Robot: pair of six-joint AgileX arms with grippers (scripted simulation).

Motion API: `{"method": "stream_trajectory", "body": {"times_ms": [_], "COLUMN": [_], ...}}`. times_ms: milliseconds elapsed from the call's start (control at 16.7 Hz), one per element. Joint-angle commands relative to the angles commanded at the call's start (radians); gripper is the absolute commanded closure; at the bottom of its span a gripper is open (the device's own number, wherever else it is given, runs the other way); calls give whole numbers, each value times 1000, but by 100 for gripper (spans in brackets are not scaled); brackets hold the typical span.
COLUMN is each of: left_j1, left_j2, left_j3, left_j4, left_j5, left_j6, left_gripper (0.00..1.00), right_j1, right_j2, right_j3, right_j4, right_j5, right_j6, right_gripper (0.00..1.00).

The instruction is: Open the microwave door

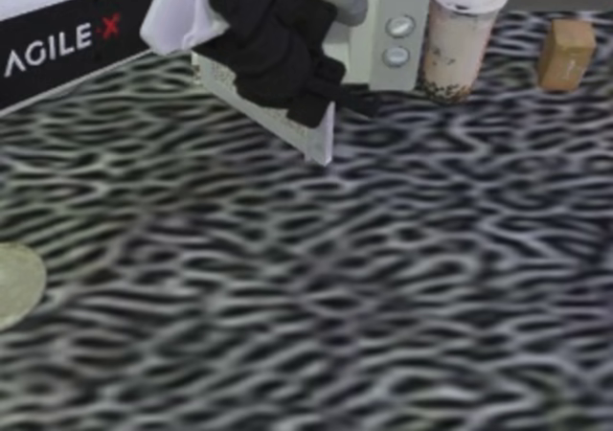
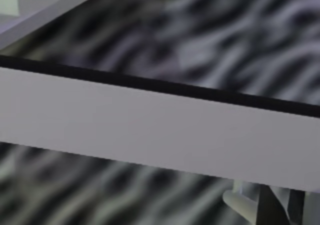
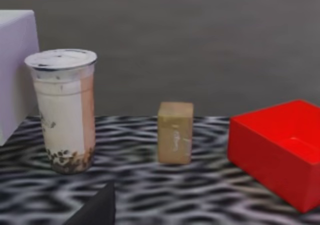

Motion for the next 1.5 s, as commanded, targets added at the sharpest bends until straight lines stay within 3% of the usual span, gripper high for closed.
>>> {"method": "stream_trajectory", "body": {"times_ms": [540, 1500], "left_j1": [43, 45], "left_j2": [-69, -71], "left_j3": [-94, -97], "left_j4": [19, 20], "left_j5": [80, 83], "left_j6": [138, 144], "left_gripper": [100, 100], "right_j1": [0, 0], "right_j2": [0, 0], "right_j3": [0, 0], "right_j4": [0, 0], "right_j5": [0, 0], "right_j6": [0, 0], "right_gripper": [0, 0]}}
